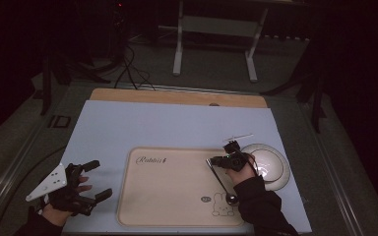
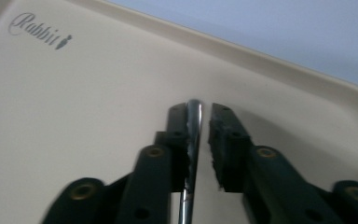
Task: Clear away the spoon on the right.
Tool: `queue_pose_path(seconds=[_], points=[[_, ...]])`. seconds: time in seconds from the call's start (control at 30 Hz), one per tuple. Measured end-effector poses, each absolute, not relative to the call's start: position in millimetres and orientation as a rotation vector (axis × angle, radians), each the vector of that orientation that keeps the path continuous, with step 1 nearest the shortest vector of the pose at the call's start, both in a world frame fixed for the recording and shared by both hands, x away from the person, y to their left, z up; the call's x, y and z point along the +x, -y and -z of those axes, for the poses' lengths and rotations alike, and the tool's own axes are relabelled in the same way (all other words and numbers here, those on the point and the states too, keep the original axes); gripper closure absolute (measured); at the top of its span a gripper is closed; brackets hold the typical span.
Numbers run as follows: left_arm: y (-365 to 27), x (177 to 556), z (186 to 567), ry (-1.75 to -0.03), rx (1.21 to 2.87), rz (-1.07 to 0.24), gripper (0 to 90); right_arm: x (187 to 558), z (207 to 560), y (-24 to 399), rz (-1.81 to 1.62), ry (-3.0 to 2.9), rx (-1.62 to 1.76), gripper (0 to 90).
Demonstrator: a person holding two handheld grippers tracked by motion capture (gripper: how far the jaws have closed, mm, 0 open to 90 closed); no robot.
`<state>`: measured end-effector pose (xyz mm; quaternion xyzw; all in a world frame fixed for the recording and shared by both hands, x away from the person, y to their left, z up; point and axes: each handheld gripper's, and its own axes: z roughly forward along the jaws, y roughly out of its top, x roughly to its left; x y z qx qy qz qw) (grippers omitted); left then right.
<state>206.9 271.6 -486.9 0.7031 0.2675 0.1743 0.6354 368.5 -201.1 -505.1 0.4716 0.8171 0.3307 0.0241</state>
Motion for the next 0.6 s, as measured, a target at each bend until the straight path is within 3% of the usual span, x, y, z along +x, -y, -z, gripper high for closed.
queue_pose_path(seconds=[0.1,0.6], points=[[-271,207,487,-0.610,1.607,-0.399,0.0,361,498,206,-1.001,-2.536,1.420,89.7],[-270,207,486,-0.606,1.607,-0.399,0.0,307,496,254,-0.946,-2.626,1.455,90.0]])
